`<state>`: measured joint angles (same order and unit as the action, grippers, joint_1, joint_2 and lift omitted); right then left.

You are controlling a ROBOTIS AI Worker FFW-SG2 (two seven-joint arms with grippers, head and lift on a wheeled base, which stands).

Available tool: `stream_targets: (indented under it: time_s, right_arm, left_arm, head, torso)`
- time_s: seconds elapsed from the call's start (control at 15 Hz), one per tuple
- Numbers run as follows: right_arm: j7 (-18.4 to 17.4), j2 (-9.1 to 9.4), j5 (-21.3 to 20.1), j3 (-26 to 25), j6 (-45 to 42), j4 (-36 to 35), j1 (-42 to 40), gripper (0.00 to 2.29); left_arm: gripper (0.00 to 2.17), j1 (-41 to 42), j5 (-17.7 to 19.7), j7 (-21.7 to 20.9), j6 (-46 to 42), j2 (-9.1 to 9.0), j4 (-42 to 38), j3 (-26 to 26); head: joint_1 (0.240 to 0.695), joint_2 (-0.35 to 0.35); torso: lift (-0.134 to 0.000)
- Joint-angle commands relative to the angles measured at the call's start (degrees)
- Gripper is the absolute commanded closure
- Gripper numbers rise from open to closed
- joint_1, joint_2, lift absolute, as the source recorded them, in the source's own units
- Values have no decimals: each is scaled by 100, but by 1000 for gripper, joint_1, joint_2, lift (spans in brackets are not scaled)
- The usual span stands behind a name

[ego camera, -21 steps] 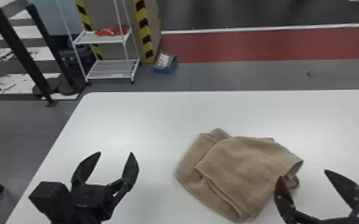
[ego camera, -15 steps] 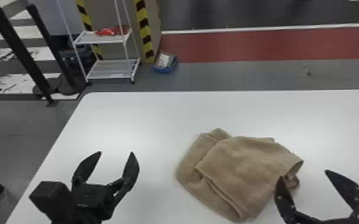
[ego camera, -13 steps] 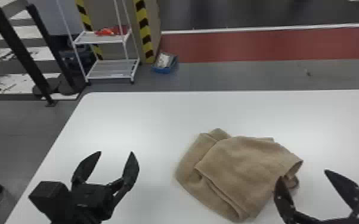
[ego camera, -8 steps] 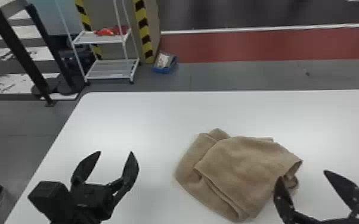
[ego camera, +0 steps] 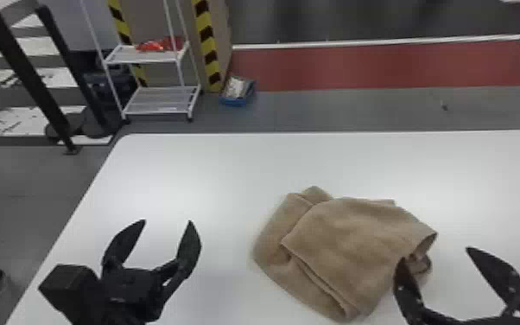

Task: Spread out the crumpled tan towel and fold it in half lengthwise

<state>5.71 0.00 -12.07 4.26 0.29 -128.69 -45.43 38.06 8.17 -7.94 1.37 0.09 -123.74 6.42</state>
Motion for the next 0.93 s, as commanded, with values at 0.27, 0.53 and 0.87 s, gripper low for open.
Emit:
stream_targets:
  time_s: [0.27,0.53,0.87]
  right_arm:
    - [0,5,-1799,708,934,46,157,113]
    - [-9,5,-2247,1033,1919,125,447,134]
    - [-35,5,-2598,1411,3395,178,931,343]
  left_arm:
    - [134,26,0,3,0,-24,-19,0]
    - [134,52,9,3,0,-24,-10,18]
    - [134,61,35,12,0,-24,-1,18]
  head:
    - [695,174]
    - [695,194]
    - [695,184]
  torso:
    - [-125]
    - [-125]
    - [-125]
